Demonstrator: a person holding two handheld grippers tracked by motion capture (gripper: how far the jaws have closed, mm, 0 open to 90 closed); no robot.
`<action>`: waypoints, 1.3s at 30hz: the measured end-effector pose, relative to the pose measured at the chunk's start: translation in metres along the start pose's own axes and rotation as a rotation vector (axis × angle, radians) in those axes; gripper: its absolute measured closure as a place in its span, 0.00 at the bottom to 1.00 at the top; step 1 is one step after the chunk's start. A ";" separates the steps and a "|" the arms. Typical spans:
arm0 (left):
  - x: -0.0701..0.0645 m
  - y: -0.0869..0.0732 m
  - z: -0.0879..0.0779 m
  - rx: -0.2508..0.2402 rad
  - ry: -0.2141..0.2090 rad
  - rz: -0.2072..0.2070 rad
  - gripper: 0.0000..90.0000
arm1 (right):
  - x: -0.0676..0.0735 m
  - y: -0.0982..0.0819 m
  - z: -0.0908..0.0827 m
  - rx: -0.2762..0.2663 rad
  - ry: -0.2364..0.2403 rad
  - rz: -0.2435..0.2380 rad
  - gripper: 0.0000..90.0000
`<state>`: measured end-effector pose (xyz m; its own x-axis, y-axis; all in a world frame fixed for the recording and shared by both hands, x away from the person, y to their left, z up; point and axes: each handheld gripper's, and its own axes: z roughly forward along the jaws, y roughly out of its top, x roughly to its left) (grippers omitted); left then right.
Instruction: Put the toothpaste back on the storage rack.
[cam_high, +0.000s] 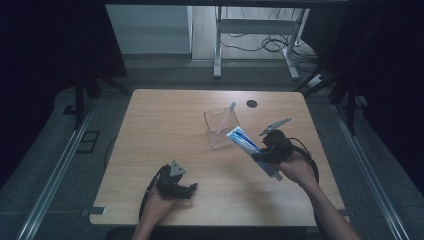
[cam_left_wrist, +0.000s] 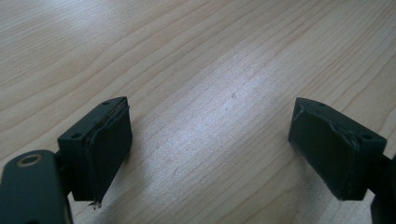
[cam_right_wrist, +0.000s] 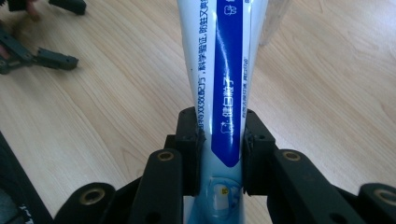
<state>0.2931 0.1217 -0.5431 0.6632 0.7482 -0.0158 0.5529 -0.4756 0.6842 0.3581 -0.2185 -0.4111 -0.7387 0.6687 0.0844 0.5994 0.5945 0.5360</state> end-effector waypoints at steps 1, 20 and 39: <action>0.000 0.000 0.000 0.000 0.000 0.000 0.15 | 0.000 0.002 0.000 -0.002 0.002 -0.001 0.80; 0.000 0.000 0.000 -0.003 0.000 -0.003 0.15 | -0.007 0.033 0.001 -0.056 0.005 0.009 0.80; 0.000 0.000 0.000 -0.002 0.000 -0.002 0.15 | -0.015 0.067 0.015 -0.114 -0.001 0.004 0.80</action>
<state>0.2931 0.1216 -0.5432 0.6623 0.7491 -0.0170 0.5530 -0.4734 0.6856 0.4140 -0.1826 -0.3890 -0.7359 0.6716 0.0858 0.5633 0.5370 0.6279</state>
